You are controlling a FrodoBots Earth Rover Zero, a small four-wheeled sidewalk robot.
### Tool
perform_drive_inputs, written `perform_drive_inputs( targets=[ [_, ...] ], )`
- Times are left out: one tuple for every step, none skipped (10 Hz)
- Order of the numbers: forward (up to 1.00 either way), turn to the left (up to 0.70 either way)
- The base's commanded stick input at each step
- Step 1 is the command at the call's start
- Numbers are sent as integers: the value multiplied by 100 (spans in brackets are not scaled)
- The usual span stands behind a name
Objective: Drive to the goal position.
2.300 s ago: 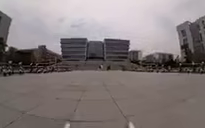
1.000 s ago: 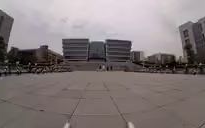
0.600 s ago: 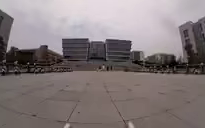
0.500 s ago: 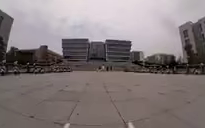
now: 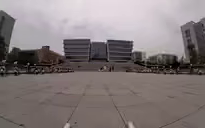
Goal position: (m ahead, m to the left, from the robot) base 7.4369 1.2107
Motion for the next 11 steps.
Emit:
perform_drive_inputs(
  targets=[
    [50, 0],
    [50, 0],
    [50, 0],
    [50, 0],
    [50, 0],
    [50, 0],
    [50, 0],
    [50, 0],
    [50, 0],
    [50, 0],
    [50, 0]
  ],
)
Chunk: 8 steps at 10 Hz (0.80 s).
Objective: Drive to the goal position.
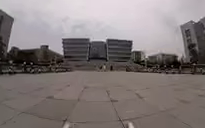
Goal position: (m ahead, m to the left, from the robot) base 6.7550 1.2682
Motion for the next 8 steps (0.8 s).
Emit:
perform_drive_inputs(
  targets=[
    [50, 0],
    [50, 4],
    [50, 6],
    [50, 8],
    [50, 10],
    [50, 2],
    [50, 0],
    [50, 0]
  ],
)
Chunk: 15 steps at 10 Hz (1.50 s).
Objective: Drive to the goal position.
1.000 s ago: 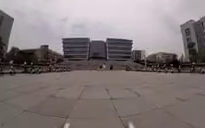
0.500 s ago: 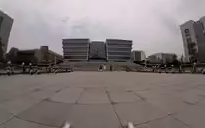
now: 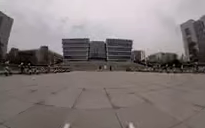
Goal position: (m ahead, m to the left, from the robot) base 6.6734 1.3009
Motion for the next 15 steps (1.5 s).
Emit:
perform_drive_inputs(
  targets=[
    [50, 0],
    [50, 0],
    [50, 0],
    [50, 0],
    [50, 0],
    [50, 0],
    [50, 0],
    [50, 0],
    [50, 0],
    [50, 0],
    [50, 0],
    [50, 0],
    [50, 0],
    [50, 0],
    [50, 0]
  ],
)
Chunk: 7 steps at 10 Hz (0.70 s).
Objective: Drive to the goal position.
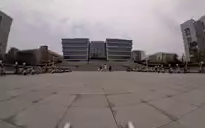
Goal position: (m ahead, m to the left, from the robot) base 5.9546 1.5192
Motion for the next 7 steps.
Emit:
perform_drive_inputs(
  targets=[
    [50, 0],
    [50, 0],
    [50, 0],
    [50, 0],
    [50, 0],
    [50, 0],
    [50, 0]
  ],
)
